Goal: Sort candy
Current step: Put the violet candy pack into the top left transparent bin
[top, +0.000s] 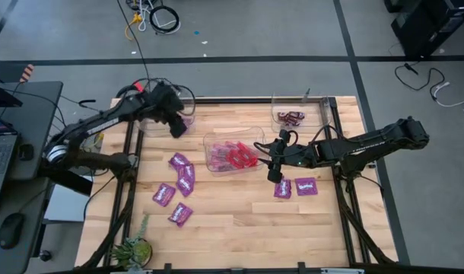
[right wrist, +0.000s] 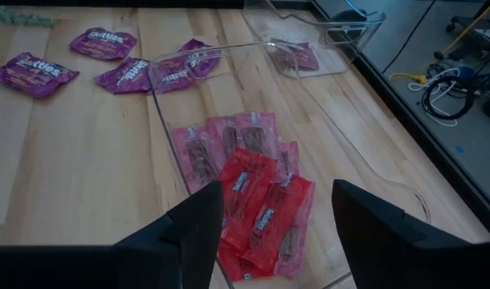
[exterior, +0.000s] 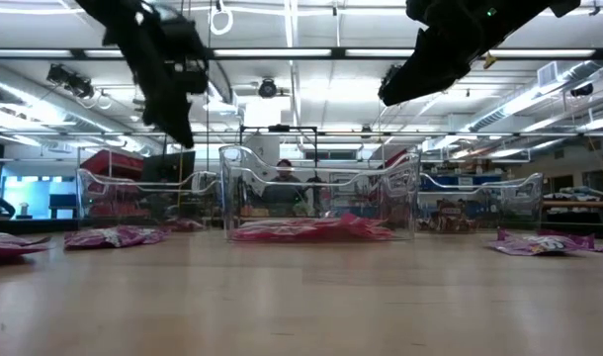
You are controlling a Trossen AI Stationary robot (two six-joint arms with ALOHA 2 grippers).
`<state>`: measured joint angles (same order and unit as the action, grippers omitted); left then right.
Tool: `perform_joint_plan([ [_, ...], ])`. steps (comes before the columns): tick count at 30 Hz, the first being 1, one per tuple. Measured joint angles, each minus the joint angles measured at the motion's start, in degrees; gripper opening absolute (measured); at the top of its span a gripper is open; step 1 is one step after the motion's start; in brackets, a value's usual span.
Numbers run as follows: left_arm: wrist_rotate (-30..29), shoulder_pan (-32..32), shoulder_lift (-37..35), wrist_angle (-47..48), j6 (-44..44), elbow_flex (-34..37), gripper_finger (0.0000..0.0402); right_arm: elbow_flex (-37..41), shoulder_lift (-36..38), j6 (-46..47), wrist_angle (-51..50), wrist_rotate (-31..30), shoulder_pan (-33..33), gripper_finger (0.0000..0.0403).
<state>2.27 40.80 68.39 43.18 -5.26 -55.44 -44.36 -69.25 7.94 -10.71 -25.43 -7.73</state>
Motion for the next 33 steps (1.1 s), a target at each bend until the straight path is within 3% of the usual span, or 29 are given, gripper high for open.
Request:
perform_joint_plan([
  [6,-0.38,-14.70,-7.33,0.84,6.23,1.24,0.0006,0.00,-0.02,-0.01,-0.01,0.00,0.05,0.0218],
  [13,-1.43,-30.51,-9.02,2.41,20.27,10.01,0.0004,0.00,-0.02,0.62,-0.01,0.00,0.00,0.0217],
  [16,-1.86,-35.71,-8.47,-1.10,26.90,14.23,0.0006,0.00,-0.02,0.87,-0.01,0.00,0.00,0.0217],
  [25,-2.81,-40.73,-5.86,-3.09,39.64,21.74,0.0064,0.00,-0.02,0.89,0.01,0.00,0.00,0.0217],
  [33,-0.03,-43.38,-2.43,-4.89,41.73,22.30,0.0138,0.00,-0.02,0.90,-0.01,0.00,0.00,0.0217],
])
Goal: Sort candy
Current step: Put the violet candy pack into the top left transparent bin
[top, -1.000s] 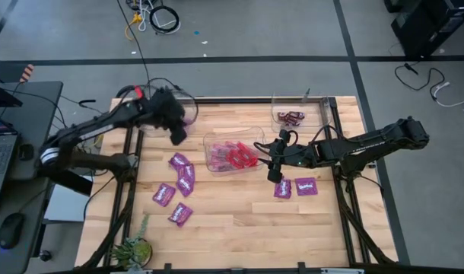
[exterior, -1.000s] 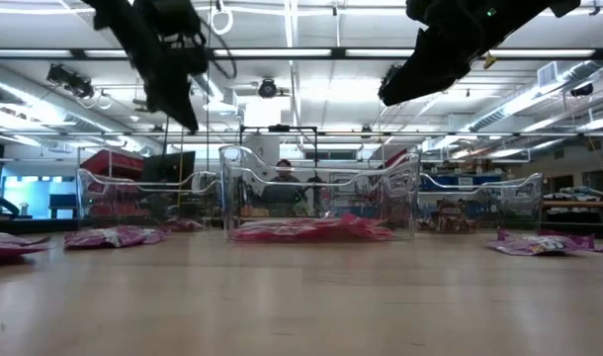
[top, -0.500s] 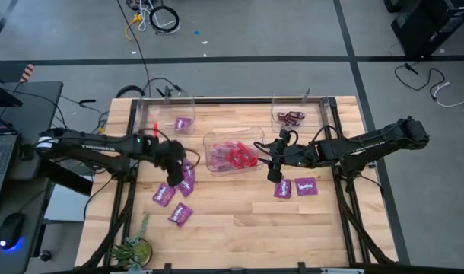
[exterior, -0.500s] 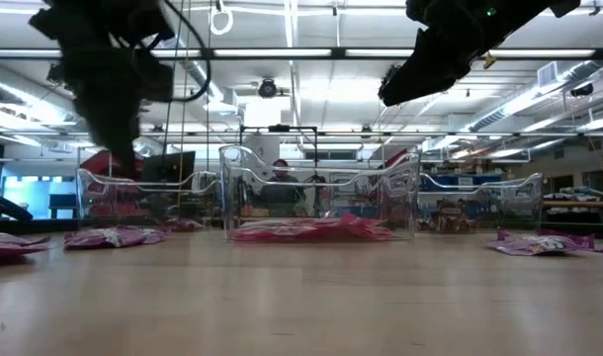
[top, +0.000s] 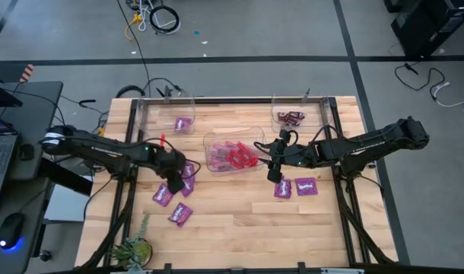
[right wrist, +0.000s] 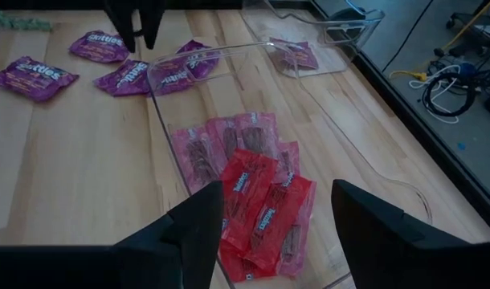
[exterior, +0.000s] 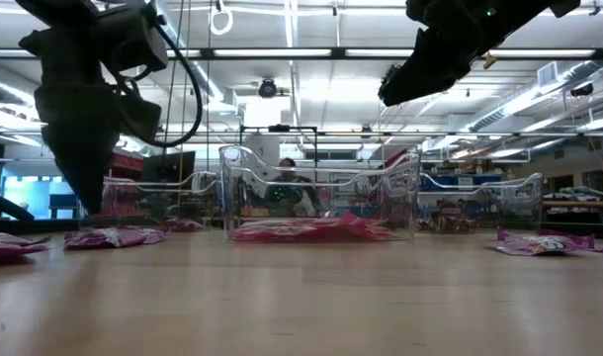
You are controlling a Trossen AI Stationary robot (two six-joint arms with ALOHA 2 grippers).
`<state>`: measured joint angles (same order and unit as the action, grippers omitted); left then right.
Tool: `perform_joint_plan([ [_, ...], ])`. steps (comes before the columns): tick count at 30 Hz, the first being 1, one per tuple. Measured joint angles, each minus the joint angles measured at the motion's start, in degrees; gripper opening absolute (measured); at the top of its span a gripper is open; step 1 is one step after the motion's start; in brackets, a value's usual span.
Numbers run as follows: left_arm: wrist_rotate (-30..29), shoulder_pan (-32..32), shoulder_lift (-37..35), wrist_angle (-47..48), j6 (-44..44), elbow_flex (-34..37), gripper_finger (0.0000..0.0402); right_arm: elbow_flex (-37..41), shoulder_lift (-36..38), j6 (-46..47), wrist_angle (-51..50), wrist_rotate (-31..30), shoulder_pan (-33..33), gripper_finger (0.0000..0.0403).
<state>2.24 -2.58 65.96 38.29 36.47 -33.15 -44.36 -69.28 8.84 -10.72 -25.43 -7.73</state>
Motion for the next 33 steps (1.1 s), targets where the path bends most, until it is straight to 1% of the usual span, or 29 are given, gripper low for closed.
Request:
perform_joint_plan([
  [4,-0.02,-2.07,2.34,-0.39,-0.06,0.00,0.0165,0.01,0.00,0.00,-0.02,0.00,0.00,0.0217],
  [7,-0.02,-3.59,4.62,-1.03,-0.07,0.00,0.0177,0.00,0.00,0.00,-0.05,0.00,0.00,0.0217],
  [9,-0.13,-4.60,6.19,-2.33,-0.24,0.00,0.0181,0.02,0.00,0.00,-0.04,0.00,0.00,0.0217],
  [13,-1.14,-6.44,8.90,-4.69,-3.25,0.00,0.0182,0.00,0.00,0.00,-0.07,0.00,-0.01,0.0217],
  [15,-2.77,-7.04,9.80,-4.96,-3.39,0.00,0.0178,0.02,0.00,0.00,-0.07,0.00,0.00,0.0217],
  [17,-3.78,-7.33,10.21,-4.86,-3.43,-0.02,0.0165,0.02,0.00,0.00,-0.07,0.00,0.00,0.0217],
  [19,-4.13,-7.35,10.26,-4.61,-3.43,-0.02,0.0141,0.00,0.00,0.00,-0.07,0.00,-0.02,0.0217],
  [21,-4.26,-7.33,10.24,-4.29,-3.37,-0.02,0.0104,0.02,0.00,0.00,-0.06,0.00,0.00,0.0217],
  [24,-4.08,-7.31,9.66,-2.83,-3.28,-0.44,0.0035,0.02,0.00,0.00,-0.07,0.00,0.00,0.0217],
  [25,-4.06,-7.31,9.52,-1.68,-3.25,-1.11,0.0019,0.02,0.00,0.00,-0.09,0.00,0.00,0.0217],
  [26,-4.04,-7.27,9.15,-0.20,-3.24,-2.00,0.0012,0.02,0.00,0.00,-0.09,0.00,0.00,0.0217],
  [30,-4.66,-6.26,6.86,6.52,-3.26,-7.68,0.0009,0.02,0.00,0.00,-0.09,0.00,-0.01,0.0217],
  [33,-5.89,-3.22,4.14,11.97,-3.24,-11.61,0.0003,0.02,0.00,0.00,-0.07,0.00,0.00,0.0217],
])
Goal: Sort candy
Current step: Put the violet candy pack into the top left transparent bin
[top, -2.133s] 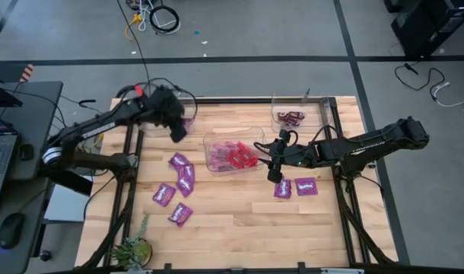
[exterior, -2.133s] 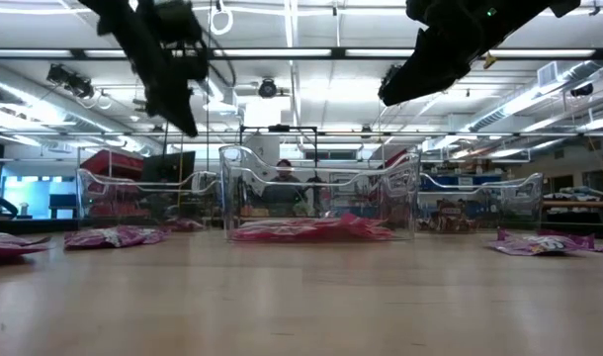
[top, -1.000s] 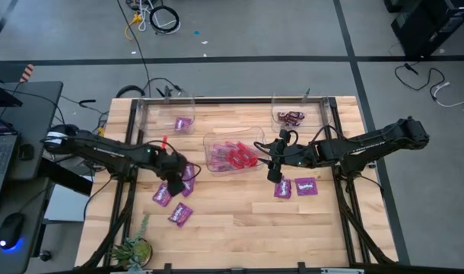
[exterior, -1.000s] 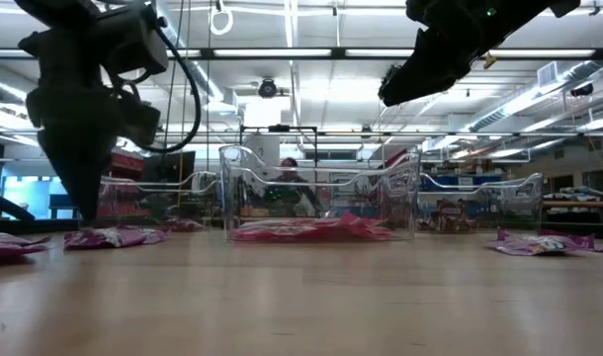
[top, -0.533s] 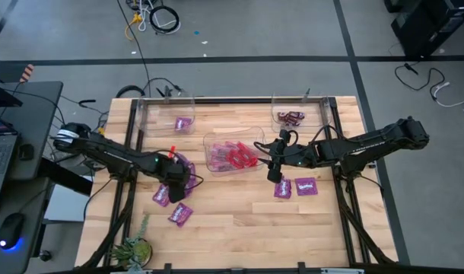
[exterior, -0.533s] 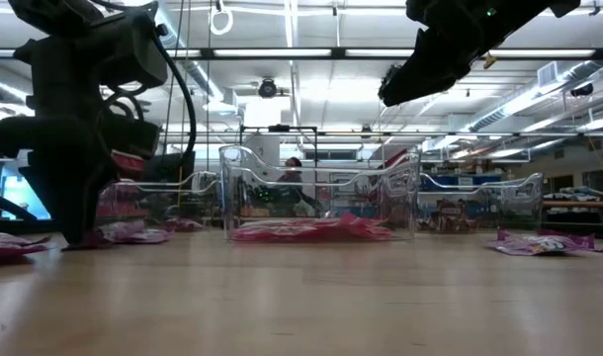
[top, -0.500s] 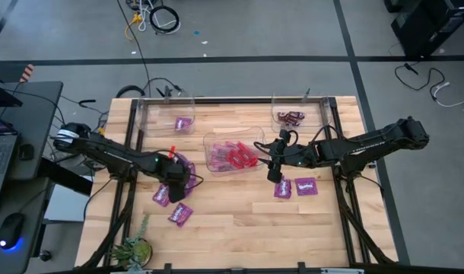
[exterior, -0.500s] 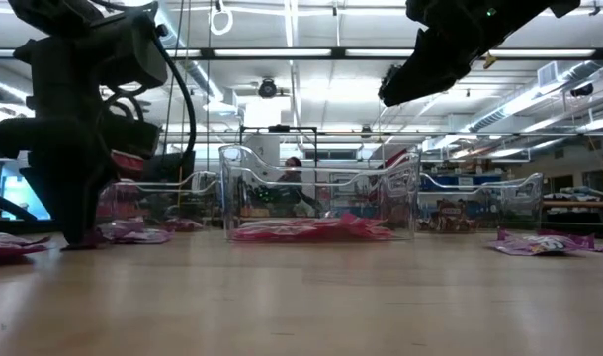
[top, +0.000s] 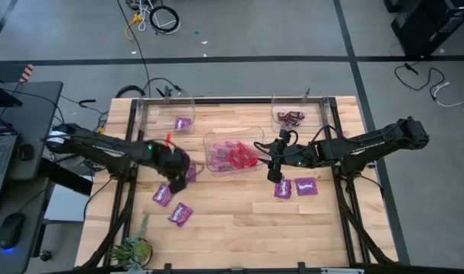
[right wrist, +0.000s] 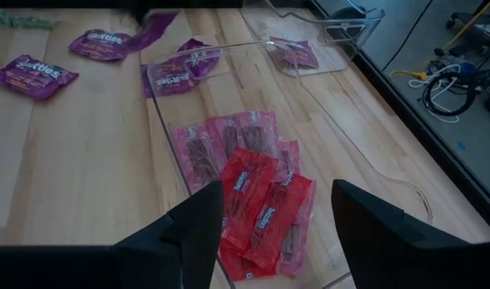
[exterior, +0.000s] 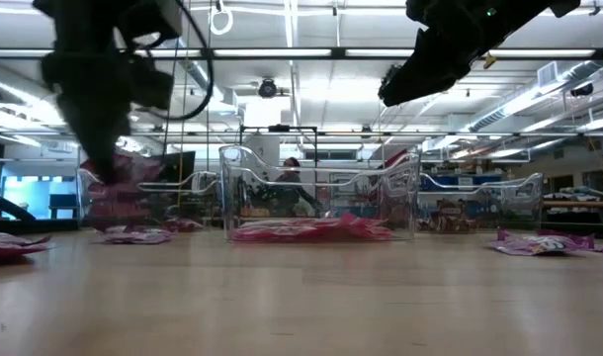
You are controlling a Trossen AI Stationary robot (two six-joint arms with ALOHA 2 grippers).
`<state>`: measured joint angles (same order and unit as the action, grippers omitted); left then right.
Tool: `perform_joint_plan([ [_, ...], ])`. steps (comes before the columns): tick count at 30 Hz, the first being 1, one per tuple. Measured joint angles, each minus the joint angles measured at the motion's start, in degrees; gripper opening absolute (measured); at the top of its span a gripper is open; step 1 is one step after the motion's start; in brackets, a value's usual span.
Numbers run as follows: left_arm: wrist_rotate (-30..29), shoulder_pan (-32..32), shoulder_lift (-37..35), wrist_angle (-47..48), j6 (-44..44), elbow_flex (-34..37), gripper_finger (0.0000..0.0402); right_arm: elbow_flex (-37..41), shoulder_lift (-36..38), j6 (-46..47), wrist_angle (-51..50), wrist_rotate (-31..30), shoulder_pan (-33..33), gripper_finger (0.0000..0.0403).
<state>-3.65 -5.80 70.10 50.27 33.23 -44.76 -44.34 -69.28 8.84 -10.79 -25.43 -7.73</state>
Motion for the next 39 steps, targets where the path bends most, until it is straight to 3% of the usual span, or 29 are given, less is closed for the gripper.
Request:
perform_joint_plan([
  [5,-4.30,10.68,-5.80,6.63,-2.19,-4.31,0.0001,0.00,0.00,-0.27,0.00,0.00,0.00,0.0217],
  [10,-4.57,26.08,-9.23,9.54,-8.28,-5.69,0.0001,0.00,0.00,-1.36,0.78,0.00,0.05,0.0217],
  [15,0.31,41.17,-8.89,7.84,-18.22,-5.70,0.0000,0.00,0.00,-1.92,1.33,0.00,0.15,0.0217],
  [21,5.76,53.85,-5.65,1.41,-25.90,-5.76,0.0000,0.00,0.00,-1.80,1.31,0.00,0.48,0.0217],
  [28,6.75,60.97,1.35,-1.19,-30.12,-5.74,0.0018,0.00,0.00,-1.54,1.29,0.00,0.48,0.0217],
  [34,5.50,61.37,2.63,-5.32,-33.72,-5.96,0.0070,0.00,0.00,-1.53,1.25,0.00,0.48,0.0217],
  [39,3.93,61.16,2.63,-2.96,-38.29,-9.31,0.0119,0.00,0.00,-1.49,1.10,0.00,0.48,0.0217],
])
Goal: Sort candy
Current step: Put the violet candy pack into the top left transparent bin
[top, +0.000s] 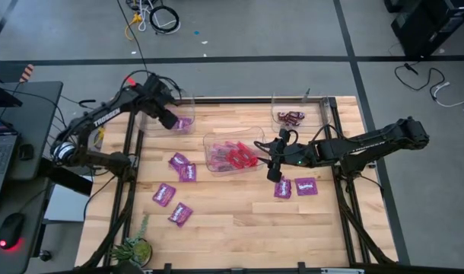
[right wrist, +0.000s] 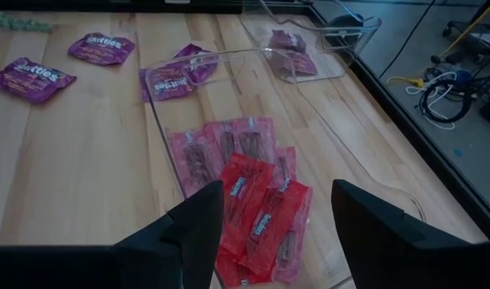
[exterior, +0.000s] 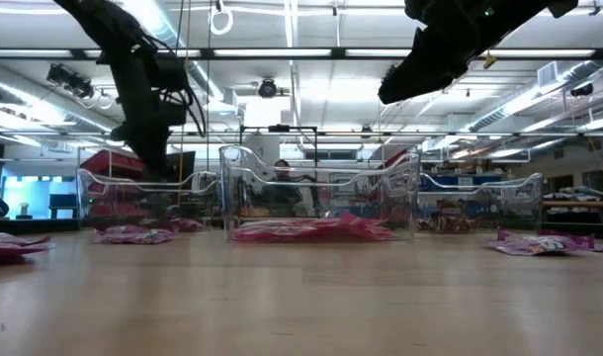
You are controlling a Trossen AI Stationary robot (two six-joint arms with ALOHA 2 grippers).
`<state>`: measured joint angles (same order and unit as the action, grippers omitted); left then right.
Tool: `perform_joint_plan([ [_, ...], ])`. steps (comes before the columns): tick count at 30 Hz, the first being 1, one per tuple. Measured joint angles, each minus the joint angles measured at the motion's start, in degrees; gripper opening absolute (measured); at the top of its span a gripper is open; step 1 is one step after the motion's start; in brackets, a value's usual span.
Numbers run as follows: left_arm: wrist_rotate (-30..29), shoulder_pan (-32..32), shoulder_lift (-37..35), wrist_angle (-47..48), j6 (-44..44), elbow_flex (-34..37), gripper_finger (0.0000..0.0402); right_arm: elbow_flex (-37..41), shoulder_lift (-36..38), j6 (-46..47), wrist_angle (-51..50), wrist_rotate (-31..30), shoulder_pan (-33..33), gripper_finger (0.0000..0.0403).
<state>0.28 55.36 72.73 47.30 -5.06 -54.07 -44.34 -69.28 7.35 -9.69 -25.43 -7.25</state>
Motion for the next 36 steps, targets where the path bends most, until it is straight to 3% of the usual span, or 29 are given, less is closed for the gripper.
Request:
perform_joint_plan([
  [5,4.94,-4.91,-3.59,2.88,-4.32,-1.98,0.0117,0.00,0.00,0.41,-0.30,0.00,0.00,0.0217],
  [13,5.15,-22.62,-14.56,2.80,-0.48,3.30,0.0018,0.00,0.00,0.48,-0.60,0.00,-0.10,0.0217],
  [16,5.15,-29.40,-17.42,-0.04,4.58,7.97,0.0006,0.00,0.00,0.97,-0.60,0.00,-0.23,0.0217],
  [26,2.76,-48.26,-16.38,-15.68,17.20,23.02,0.0087,0.00,0.00,1.66,-0.29,0.00,-0.24,0.0217],
  [31,-3.30,-53.66,-12.62,-17.82,18.93,25.45,0.0132,0.00,0.00,1.62,-0.31,0.00,-0.24,0.0217],
  [36,-5.02,-56.26,-7.61,-19.39,20.87,25.45,0.0162,0.00,0.00,1.59,-0.31,0.00,-0.24,0.0217],
])
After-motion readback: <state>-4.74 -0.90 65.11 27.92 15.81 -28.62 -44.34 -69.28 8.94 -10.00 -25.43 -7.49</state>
